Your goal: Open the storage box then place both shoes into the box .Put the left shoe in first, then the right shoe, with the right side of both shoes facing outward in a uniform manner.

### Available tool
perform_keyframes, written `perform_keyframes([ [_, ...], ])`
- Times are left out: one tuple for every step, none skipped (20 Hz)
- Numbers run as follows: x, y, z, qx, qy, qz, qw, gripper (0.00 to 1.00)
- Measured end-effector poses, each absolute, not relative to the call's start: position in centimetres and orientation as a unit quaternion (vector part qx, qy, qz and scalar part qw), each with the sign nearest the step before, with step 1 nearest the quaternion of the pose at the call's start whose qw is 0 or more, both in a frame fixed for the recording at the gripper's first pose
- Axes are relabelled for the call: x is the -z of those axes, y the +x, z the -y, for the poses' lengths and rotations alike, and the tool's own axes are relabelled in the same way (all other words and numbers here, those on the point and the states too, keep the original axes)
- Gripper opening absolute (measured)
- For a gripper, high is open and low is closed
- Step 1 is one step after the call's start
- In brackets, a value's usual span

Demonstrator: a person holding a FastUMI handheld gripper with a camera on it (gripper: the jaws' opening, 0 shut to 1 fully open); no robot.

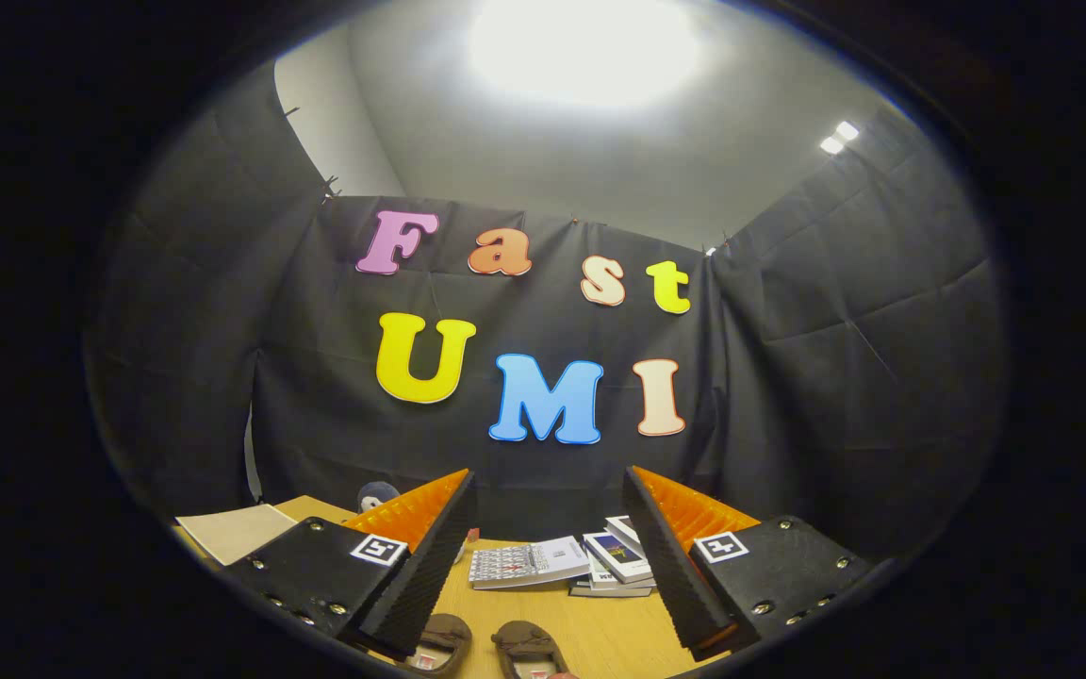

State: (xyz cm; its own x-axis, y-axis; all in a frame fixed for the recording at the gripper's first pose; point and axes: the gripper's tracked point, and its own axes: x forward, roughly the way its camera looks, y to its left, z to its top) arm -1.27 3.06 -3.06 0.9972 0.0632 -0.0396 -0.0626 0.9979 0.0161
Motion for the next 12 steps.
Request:
perform_keyframes([
  [3.6,-1.2,-3.6,-0.036,0.026,-0.026,0.999,0.95],
  [4.2,-1.2,-4.2,-0.042,0.049,-0.034,0.997,0.95],
  [4.8,-1.2,-4.7,-0.049,0.07,-0.043,0.995,0.95],
  [5.5,-1.1,-5.0,-0.051,0.087,-0.053,0.994,0.95],
  [6.2,-1.0,-5.0,-0.051,0.102,-0.063,0.991,0.95],
  [6.9,-0.9,-5.5,-0.056,0.12,-0.074,0.988,0.95],
  [7.4,-1.1,-6.2,-0.064,0.141,-0.084,0.984,0.96],
  [7.8,-1.1,-6.8,-0.07,0.165,-0.094,0.979,0.96],
  [8.4,-1.2,-7.3,-0.077,0.19,-0.103,0.973,0.96],
  [8.9,-1.2,-7.9,-0.084,0.215,-0.113,0.967,0.96],
  [9.5,-1.5,-8.5,-0.091,0.238,-0.124,0.959,0.96],
  [10.3,-1.7,-9.1,-0.096,0.256,-0.139,0.952,0.96],
])
